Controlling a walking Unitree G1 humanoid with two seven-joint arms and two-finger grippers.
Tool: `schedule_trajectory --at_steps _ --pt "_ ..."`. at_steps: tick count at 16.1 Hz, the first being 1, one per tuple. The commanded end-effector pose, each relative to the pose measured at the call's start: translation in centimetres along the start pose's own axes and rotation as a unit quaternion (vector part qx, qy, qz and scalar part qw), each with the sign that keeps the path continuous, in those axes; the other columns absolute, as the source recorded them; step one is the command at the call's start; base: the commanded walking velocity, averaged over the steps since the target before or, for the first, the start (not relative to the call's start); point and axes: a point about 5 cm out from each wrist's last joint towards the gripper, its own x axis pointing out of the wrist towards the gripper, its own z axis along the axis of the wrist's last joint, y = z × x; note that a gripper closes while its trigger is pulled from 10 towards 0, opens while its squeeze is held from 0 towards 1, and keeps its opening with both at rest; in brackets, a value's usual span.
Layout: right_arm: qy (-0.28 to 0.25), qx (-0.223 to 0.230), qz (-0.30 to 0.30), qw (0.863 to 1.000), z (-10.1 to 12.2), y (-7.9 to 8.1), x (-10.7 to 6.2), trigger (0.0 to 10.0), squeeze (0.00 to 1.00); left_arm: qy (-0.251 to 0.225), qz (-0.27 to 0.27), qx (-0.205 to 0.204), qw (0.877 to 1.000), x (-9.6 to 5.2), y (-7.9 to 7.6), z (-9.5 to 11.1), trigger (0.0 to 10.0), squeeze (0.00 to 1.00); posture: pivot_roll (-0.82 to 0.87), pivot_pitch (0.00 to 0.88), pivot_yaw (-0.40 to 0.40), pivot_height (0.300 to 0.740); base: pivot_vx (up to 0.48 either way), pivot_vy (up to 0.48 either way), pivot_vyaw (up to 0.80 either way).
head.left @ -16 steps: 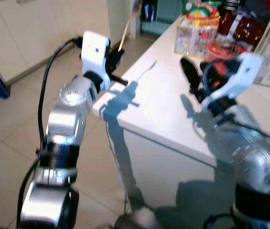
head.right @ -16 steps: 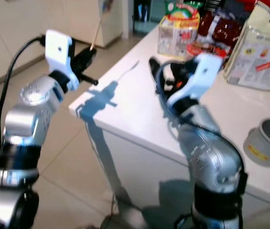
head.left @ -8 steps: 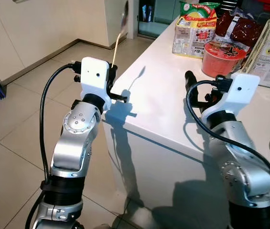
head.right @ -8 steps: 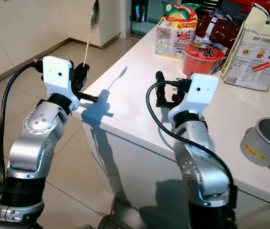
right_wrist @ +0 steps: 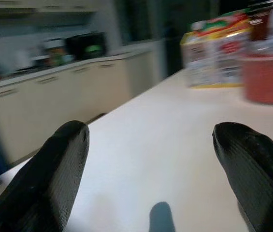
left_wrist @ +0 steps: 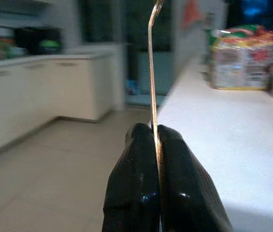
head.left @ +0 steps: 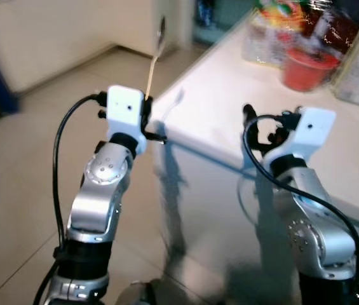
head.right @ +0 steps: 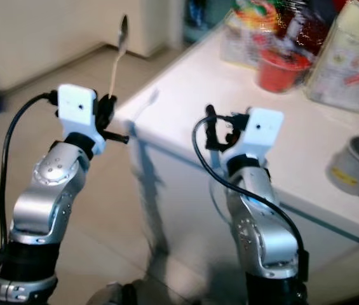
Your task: Setting the table
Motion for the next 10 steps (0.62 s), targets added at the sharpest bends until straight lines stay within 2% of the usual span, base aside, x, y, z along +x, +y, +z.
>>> schedule_trajectory --at_steps 1,3,5,7,10 --pt "0.027 -0.015 -0.005 1.0 -0.8 0.0 0.0 10.0 0.0 0.0 0.005 -0.009 1.0 -0.1 0.1 0.1 10.0 0.0 0.01 0.0 -0.004 0.74 0.0 0.0 0.0" --pt "0.074 -0.036 0.004 0.997 -2.2 0.0 -0.1 10.0 0.0 0.031 0.025 -0.077 0.996 -0.2 0.5 -0.9 10.0 0.0 0.0 0.0 -0.002 0.74 0.0 0.0 0.0" --pt "0.076 -0.05 -0.01 0.996 -2.4 -0.4 -0.2 10.0 0.0 0.052 0.039 -0.084 0.994 -0.4 0.9 -1.8 10.0 0.0 0.0 0.0 -0.001 0.74 0.0 0.0 0.0" --pt "0.08 -0.043 -0.02 0.996 -2.6 -0.8 -0.2 10.0 0.0 0.059 0.05 -0.099 0.992 -0.5 0.9 -2.1 10.0 0.0 0.0 0.0 -0.003 0.74 0.0 0.0 0.0" --pt "0.092 -0.037 -0.041 0.994 -3.6 -1.9 -0.9 10.0 0.0 0.094 0.074 -0.125 0.985 -1.1 0.8 -3.5 10.0 0.0 0.0 0.0 -0.003 0.74 0.0 0.0 -0.71"
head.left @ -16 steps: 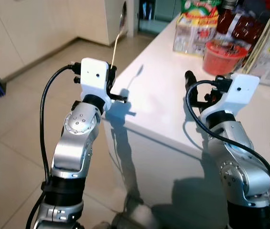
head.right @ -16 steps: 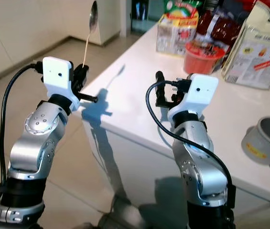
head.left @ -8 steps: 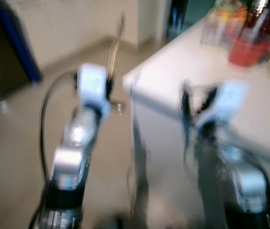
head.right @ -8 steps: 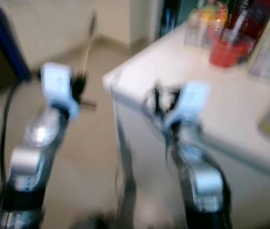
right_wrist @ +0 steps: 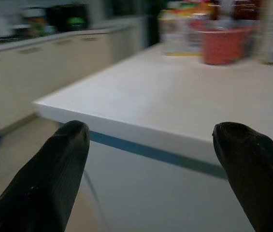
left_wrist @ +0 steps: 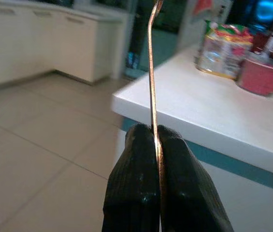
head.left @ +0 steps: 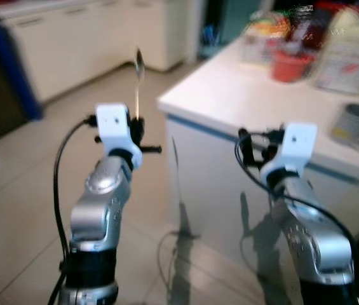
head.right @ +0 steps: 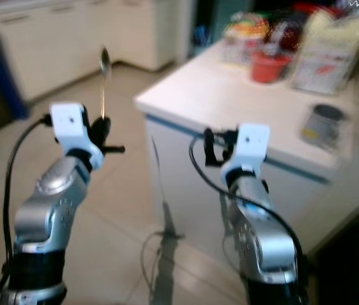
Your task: Setting the table
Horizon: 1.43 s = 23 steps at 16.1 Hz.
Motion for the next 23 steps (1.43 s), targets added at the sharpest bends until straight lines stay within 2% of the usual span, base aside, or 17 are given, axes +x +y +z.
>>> schedule_trajectory --at_steps 1,4,5,7,8,10,11,12,16,23 --pt "0.01 0.001 -0.038 0.999 -0.7 -1.4 -0.1 10.0 0.0 0.021 0.022 0.01 0.999 0.0 0.3 -0.3 10.0 0.0 0.0 0.0 -0.005 0.74 0.0 0.0 -0.8" --pt "0.01 0.008 -0.059 0.998 -0.8 -2.1 -0.1 10.0 0.0 0.048 0.024 0.017 0.998 -0.4 0.1 -1.0 10.0 0.0 0.0 0.0 -0.008 0.74 0.0 0.0 -0.8" --pt "0.013 0.006 -0.057 0.998 -0.9 -2.1 -0.2 10.0 0.0 0.067 0.006 0.024 0.997 -0.7 -0.3 -1.3 10.0 0.0 0.0 0.0 -0.012 0.74 0.0 0.0 -0.8" --pt "0.013 0.009 -0.048 0.999 -0.9 -1.8 -0.1 10.0 0.0 0.041 -0.028 0.013 0.999 -0.7 -0.9 -0.9 10.0 0.0 0.0 0.0 -0.014 0.74 0.0 0.0 -0.8" --pt "0.01 0.008 -0.045 0.999 -0.9 -1.7 -0.1 10.0 0.0 0.023 -0.025 0.027 0.999 -0.7 -0.9 -0.5 10.0 0.0 0.0 0.0 -0.014 0.74 0.0 0.0 -0.8" --pt "0.003 -0.002 -0.043 0.999 -0.7 -1.6 -0.1 10.0 0.0 0.0 -0.011 0.071 0.997 -0.6 -0.5 0.0 10.0 0.0 0.0 0.0 -0.014 0.74 0.0 0.0 -0.8" --pt "0.001 -0.007 -0.042 0.999 -0.6 -1.6 -0.1 10.0 0.0 -0.007 -0.01 0.08 0.997 -0.6 -0.5 0.2 10.0 0.0 -0.01 0.0 -0.014 0.74 0.0 0.0 -0.8" --pt "-0.008 -0.018 -0.045 0.999 -0.4 -1.7 0.0 10.0 0.0 -0.023 -0.013 0.122 0.992 -0.5 -0.7 0.7 10.0 0.0 -0.01 0.0 -0.014 0.74 0.0 0.0 0.0" --pt "-0.013 -0.042 -0.029 0.999 -0.4 -1.2 0.0 10.0 0.0 -0.032 -0.019 0.136 0.99 -0.5 -0.9 0.9 10.0 0.0 -0.01 0.0 -0.01 0.74 0.0 -0.272 0.0" --pt "-0.025 -0.041 -0.018 0.999 -0.1 -1.1 0.0 10.0 0.0 -0.05 -0.021 0.152 0.987 -0.3 -1.0 1.4 10.0 0.0 -0.02 0.0 -0.001 0.74 0.0 -0.387 0.0"
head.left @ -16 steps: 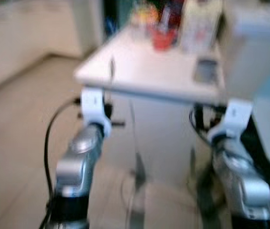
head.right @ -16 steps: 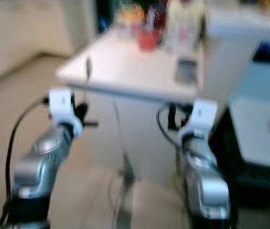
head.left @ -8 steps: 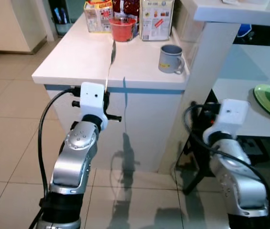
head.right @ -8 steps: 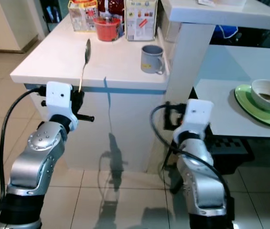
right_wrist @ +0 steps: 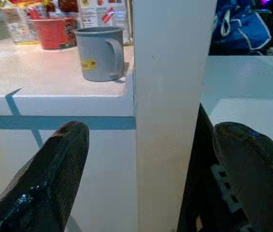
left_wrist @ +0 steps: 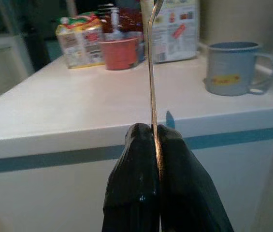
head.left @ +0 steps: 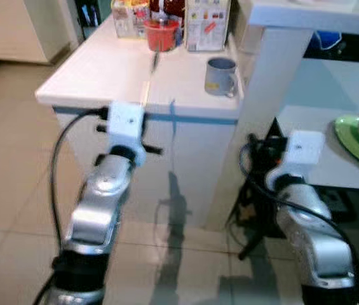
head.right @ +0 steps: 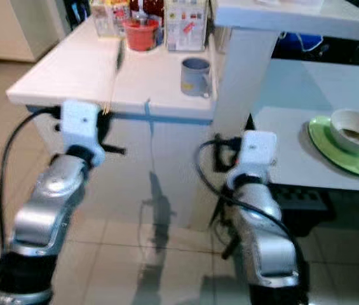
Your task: Setting the table
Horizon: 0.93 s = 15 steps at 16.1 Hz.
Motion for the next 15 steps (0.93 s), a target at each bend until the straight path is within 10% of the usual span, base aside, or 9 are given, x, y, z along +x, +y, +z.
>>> schedule_trajectory --at_steps 1,15 --pt "-0.009 -0.008 -0.011 1.0 0.34 -0.71 0.08 10.0 0.0 -0.006 -0.008 0.001 1.0 0.1 -0.59 0.24 10.0 0.0 -0.02 0.0 -0.001 0.74 0.0 -0.394 0.0" --pt "-0.019 -0.016 -0.025 0.999 0.76 -1.49 0.41 10.0 0.0 -0.011 0.0 0.013 1.0 0.35 -0.42 0.22 10.0 0.0 -0.02 0.0 0.002 0.74 0.0 -0.393 0.0"
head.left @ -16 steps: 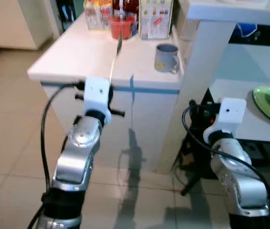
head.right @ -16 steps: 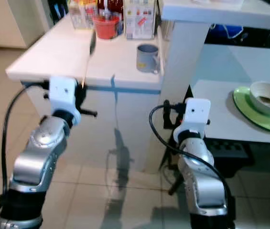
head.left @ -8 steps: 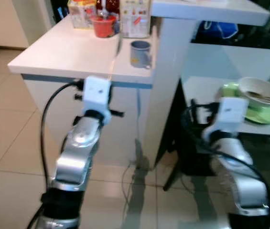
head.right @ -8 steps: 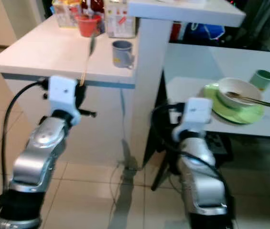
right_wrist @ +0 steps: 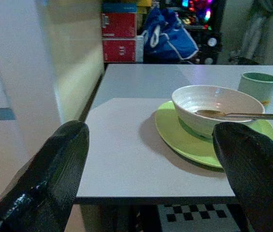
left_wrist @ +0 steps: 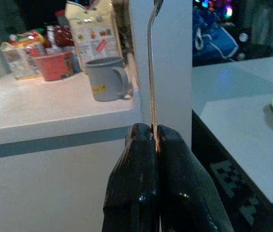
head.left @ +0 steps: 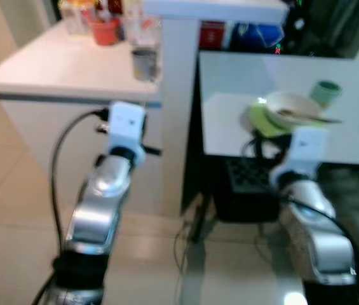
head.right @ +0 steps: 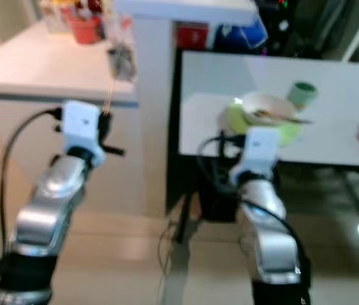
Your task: Setting the table
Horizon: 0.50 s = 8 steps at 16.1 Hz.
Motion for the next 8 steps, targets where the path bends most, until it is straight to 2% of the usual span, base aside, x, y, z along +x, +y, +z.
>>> schedule_trajectory --at_steps 1,8 --pt "-0.006 -0.004 -0.012 1.0 0.31 -0.79 0.04 10.0 0.0 -0.011 -0.005 0.007 1.0 0.16 -0.45 0.54 10.0 0.0 -0.02 0.0 0.002 0.74 0.0 -0.394 0.0" --pt "-0.006 -0.005 -0.013 1.0 0.32 -0.85 0.06 10.0 0.0 -0.009 -0.006 0.015 1.0 0.2 -0.46 0.39 10.0 0.0 -0.03 0.0 0.008 0.74 0.0 -0.396 0.0"
